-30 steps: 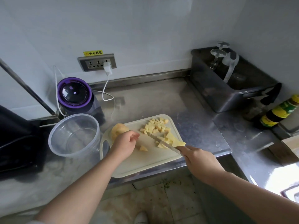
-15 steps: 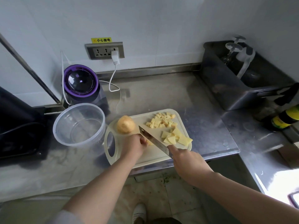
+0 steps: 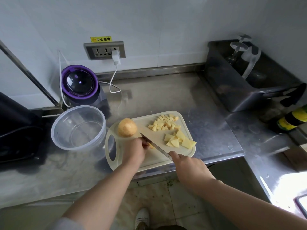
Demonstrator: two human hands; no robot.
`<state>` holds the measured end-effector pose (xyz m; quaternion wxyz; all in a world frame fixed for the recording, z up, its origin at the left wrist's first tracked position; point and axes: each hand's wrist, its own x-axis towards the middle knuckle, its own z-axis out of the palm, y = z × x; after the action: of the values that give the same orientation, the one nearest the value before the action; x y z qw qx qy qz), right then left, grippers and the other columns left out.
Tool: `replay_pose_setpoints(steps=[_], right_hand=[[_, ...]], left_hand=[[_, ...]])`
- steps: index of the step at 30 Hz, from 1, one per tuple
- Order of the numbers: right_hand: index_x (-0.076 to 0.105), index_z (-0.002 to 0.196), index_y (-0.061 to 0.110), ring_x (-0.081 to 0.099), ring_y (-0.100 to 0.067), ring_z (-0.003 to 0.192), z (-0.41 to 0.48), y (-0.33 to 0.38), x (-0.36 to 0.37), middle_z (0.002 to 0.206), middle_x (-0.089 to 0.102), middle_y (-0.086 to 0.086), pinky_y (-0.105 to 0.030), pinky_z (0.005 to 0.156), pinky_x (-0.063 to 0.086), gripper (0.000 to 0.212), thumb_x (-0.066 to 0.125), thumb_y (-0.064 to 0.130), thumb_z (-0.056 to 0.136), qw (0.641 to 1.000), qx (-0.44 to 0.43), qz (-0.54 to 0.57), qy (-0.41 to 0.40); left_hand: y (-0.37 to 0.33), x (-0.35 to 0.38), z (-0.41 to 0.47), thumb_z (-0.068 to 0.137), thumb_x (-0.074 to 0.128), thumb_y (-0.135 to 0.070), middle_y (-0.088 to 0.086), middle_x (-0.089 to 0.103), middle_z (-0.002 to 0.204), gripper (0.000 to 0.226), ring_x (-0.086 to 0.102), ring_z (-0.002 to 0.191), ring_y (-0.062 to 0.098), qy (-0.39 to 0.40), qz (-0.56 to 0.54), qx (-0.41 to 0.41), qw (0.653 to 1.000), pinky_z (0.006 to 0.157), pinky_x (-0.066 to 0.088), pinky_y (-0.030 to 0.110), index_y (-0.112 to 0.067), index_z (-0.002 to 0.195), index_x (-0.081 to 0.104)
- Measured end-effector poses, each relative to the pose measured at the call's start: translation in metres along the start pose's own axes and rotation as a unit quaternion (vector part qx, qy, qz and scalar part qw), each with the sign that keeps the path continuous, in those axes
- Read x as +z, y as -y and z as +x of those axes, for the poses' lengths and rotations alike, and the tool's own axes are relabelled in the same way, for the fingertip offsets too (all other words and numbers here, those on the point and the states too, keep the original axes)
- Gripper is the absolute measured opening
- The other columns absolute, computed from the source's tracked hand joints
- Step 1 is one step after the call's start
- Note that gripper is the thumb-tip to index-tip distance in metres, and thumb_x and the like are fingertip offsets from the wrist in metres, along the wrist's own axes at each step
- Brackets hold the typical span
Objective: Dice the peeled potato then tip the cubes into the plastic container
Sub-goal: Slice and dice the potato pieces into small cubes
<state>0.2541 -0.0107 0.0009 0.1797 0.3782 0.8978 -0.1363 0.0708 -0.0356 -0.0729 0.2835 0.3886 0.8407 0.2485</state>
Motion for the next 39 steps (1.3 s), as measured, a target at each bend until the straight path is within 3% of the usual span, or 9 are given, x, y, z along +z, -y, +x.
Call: replay_pose_setpoints(steps=[7,11,14,17,21,27,32,36,39], right_hand=[[0.028,0.136,0.018,0.037,-0.010,0.055,0.000,0.002,0.000,0.084,0.045,0.001,-0.022,0.045,0.027,0.053,0.045,-0.003,0.091,1.000,0.002,0.010,0.010],[0.028,0.136,0.017,0.038,-0.010,0.055,0.003,0.002,0.001,0.080,0.043,0.002,-0.021,0.045,0.029,0.051,0.047,-0.003,0.092,1.000,-0.002,0.013,0.019],[0.028,0.135,0.016,0.037,-0.010,0.055,0.004,0.002,0.000,0.081,0.045,0.001,-0.021,0.045,0.027,0.050,0.045,-0.003,0.092,0.999,-0.004,0.013,0.028],[0.030,0.133,0.017,0.044,-0.011,0.060,0.006,0.000,0.002,0.078,0.045,0.002,-0.021,0.048,0.032,0.045,0.044,-0.001,0.094,0.999,-0.006,0.026,0.045],[0.030,0.135,0.019,0.052,-0.012,0.070,0.007,-0.001,0.006,0.078,0.045,0.003,-0.023,0.059,0.043,0.043,0.046,0.005,0.098,0.997,-0.002,0.044,0.071],[0.032,0.129,0.022,0.053,-0.012,0.070,0.007,-0.002,0.005,0.081,0.050,0.001,-0.023,0.057,0.044,0.041,0.048,0.004,0.096,0.996,0.022,0.061,0.068],[0.035,0.114,0.022,0.052,-0.013,0.066,0.003,-0.010,0.006,0.078,0.049,0.005,-0.024,0.053,0.039,0.024,0.038,0.005,0.097,0.988,0.080,0.131,0.033],[0.033,0.123,0.022,0.055,-0.010,0.071,-0.001,-0.016,0.001,0.088,0.055,0.003,-0.025,0.062,0.047,0.024,0.037,0.013,0.102,0.988,0.078,0.135,0.021],[0.031,0.128,0.024,0.061,-0.014,0.079,-0.002,-0.016,-0.003,0.101,0.061,-0.002,-0.028,0.069,0.054,0.029,0.039,0.012,0.102,0.989,0.078,0.124,0.031]], left_hand=[[0.000,0.000,0.000,0.092,0.061,-0.018,0.005,0.069,0.106,0.019,0.061,0.103,0.022,-0.002,0.020,0.006,1.000,0.088,0.040,0.025,-0.010,0.107,0.068],[0.002,0.001,0.002,0.090,0.063,-0.021,0.006,0.070,0.107,0.020,0.061,0.104,0.024,0.001,0.042,0.002,0.999,0.096,0.045,0.035,-0.012,0.108,0.069],[0.003,0.002,0.002,0.090,0.064,-0.027,0.005,0.071,0.105,0.024,0.063,0.102,0.025,0.000,0.062,0.008,0.998,0.093,0.048,0.040,-0.013,0.108,0.070],[0.003,0.002,0.002,0.090,0.063,-0.030,0.004,0.070,0.103,0.025,0.062,0.099,0.025,-0.011,0.071,0.008,0.997,0.090,0.048,0.037,-0.013,0.107,0.069],[0.003,0.003,0.002,0.092,0.060,-0.017,0.001,0.068,0.105,0.019,0.061,0.100,0.021,-0.016,0.058,0.019,0.998,0.083,0.041,0.026,-0.010,0.108,0.067],[0.003,0.001,0.001,0.092,0.060,-0.022,0.003,0.069,0.103,0.017,0.062,0.096,0.022,-0.019,0.088,0.032,0.995,0.083,0.047,0.031,-0.013,0.106,0.067],[0.002,-0.002,0.000,0.092,0.062,-0.024,0.000,0.068,0.096,0.012,0.061,0.092,0.018,0.001,0.059,0.052,0.997,0.086,0.050,0.036,-0.015,0.097,0.067],[0.001,-0.002,0.005,0.091,0.062,-0.017,0.000,0.066,0.103,0.013,0.060,0.098,0.017,0.036,0.032,0.061,0.997,0.089,0.047,0.029,-0.014,0.104,0.063],[-0.001,-0.005,0.010,0.091,0.062,-0.018,0.001,0.066,0.100,0.009,0.058,0.093,0.015,0.054,0.027,0.048,0.997,0.081,0.042,0.024,-0.013,0.099,0.064]])
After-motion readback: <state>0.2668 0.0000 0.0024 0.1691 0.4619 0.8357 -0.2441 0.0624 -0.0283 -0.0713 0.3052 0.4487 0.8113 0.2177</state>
